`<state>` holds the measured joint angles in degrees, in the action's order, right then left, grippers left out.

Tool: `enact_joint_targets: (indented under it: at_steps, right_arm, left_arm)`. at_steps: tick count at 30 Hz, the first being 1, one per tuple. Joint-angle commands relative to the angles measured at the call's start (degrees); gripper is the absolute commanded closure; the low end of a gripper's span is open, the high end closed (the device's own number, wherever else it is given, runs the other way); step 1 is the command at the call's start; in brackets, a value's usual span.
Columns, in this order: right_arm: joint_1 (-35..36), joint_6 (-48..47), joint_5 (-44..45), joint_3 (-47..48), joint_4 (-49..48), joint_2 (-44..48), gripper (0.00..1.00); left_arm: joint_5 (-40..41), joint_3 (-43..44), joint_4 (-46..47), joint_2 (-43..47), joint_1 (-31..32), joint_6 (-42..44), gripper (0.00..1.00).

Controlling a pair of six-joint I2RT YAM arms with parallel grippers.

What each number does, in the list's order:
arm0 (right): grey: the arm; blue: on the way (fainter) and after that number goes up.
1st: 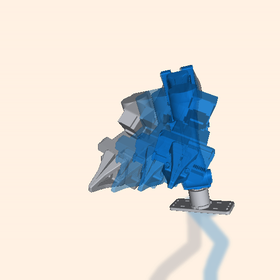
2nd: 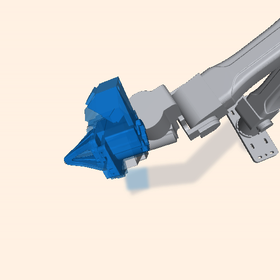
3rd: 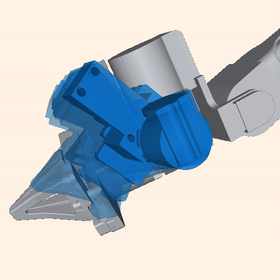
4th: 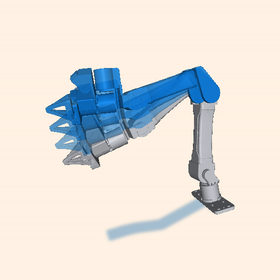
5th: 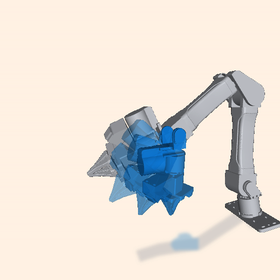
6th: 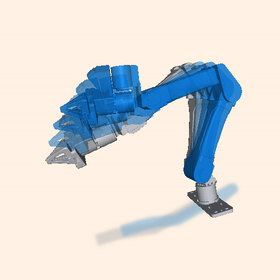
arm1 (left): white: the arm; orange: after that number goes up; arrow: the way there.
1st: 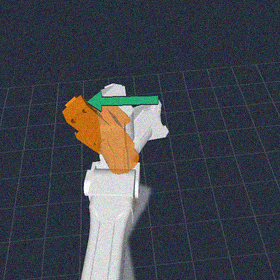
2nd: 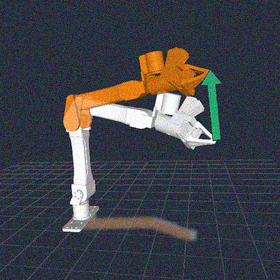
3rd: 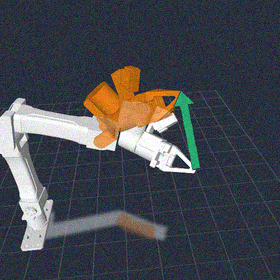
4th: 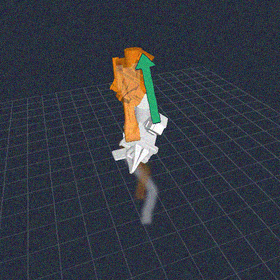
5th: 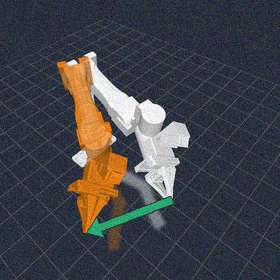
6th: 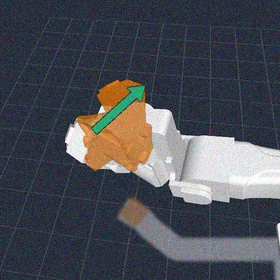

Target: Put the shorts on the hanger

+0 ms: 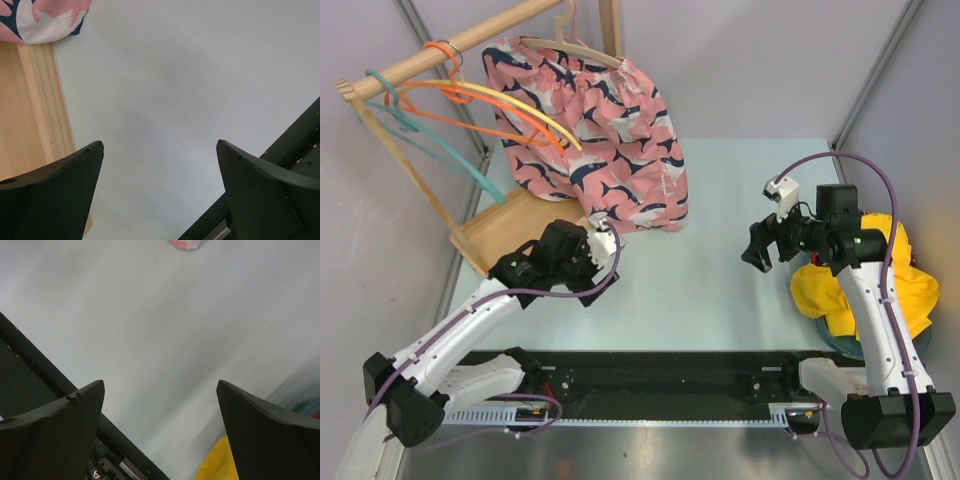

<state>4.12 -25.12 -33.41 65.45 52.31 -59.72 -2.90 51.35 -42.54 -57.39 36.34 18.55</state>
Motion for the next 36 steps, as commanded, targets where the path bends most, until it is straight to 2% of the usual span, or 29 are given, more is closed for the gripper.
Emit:
enact_joint_targets:
  at_steps: [1,6,11,16,22,26,30,36]
  right_arm:
    - [-3.15,1.57,0.71,0.20,-1.78,1.45,0.00]
    - [-7.19,2.62,0.28,0.47,-2.04,1.01,0.00]
    - [-15.88,1.66,-0.78,2.05,-0.90,0.40,0.00]
    - [-25.46,-5.79,1.41,5.91,5.86,-2.23,0.00]
    - [-41.54,-15.38,7.39,6.97,10.00,-4.96,0.00]
    - [-49.11,-21.36,10.29,6.97,11.41,-8.47,0.00]
    - [-51.84,-20.76,10.38,6.71,11.32,-13.65,0.00]
    - [-49.83,-15.84,8.45,5.66,10.97,-17.79,0.00]
  left_arm:
    - [-0.61,3.57,-0.34,-1.06,-0.39,3.33,0.00]
    - [-2.20,9.53,-5.35,-3.08,-0.39,8.61,0.00]
    - [-8.07,16.58,-8.60,-6.77,-0.21,11.25,0.00]
    - [-12.66,20.72,-9.49,-8.09,0.92,12.30,0.00]
    - [-10.11,19.75,-8.61,-8.88,5.84,12.74,0.00]
    - [-9.58,19.31,-8.35,-9.41,8.04,12.65,0.00]
    - [-9.23,19.40,-7.55,-10.11,8.84,12.39,0.00]
    - [-8.18,18.35,-7.20,-11.61,9.10,11.16,0.00]
